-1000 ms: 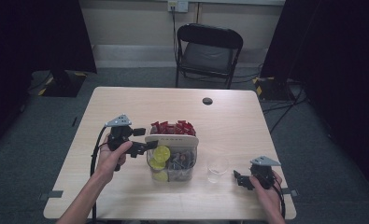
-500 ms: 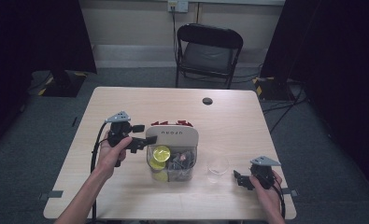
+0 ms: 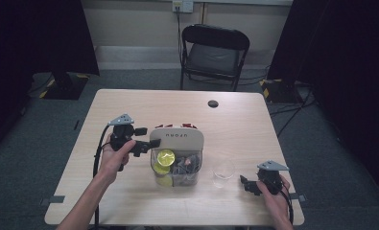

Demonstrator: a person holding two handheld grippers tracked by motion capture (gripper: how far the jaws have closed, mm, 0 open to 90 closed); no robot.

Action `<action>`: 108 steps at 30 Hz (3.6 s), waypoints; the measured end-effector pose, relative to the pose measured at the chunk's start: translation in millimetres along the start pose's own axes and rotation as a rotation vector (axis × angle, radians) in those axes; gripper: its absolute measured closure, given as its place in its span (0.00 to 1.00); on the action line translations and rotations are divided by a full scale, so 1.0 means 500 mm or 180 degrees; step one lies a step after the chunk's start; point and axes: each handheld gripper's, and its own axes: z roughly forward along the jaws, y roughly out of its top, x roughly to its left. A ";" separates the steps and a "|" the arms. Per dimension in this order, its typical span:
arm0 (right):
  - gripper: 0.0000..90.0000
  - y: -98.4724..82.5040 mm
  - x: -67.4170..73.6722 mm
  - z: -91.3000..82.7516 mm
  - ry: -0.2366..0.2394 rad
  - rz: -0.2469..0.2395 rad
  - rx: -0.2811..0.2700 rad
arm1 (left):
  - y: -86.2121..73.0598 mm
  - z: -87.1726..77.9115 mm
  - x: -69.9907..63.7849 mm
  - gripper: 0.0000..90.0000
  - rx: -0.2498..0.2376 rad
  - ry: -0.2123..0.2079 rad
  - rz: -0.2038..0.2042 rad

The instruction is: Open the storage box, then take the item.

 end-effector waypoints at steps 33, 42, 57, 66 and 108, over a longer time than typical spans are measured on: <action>0.22 0.087 0.036 -0.114 0.0608 -0.0157 -0.0451 | 0.000 0.002 0.002 0.15 0.0053 0.0000 0.0009; 0.21 0.131 0.073 -0.146 0.0796 -0.0337 -0.0603 | -0.001 0.002 0.003 0.16 0.0054 -0.0024 0.0004; 0.27 0.194 0.139 -0.138 0.1153 -0.0495 -0.0682 | -0.001 0.001 0.003 0.16 0.0054 -0.0013 -0.0005; 0.31 0.234 0.180 -0.120 0.1440 -0.0516 -0.0735 | 0.000 -0.001 0.004 0.16 0.0063 -0.0001 -0.0001; 0.66 0.257 0.275 0.015 0.1933 -0.0796 -0.0272 | -0.004 0.007 0.000 0.16 0.0122 0.0000 0.0039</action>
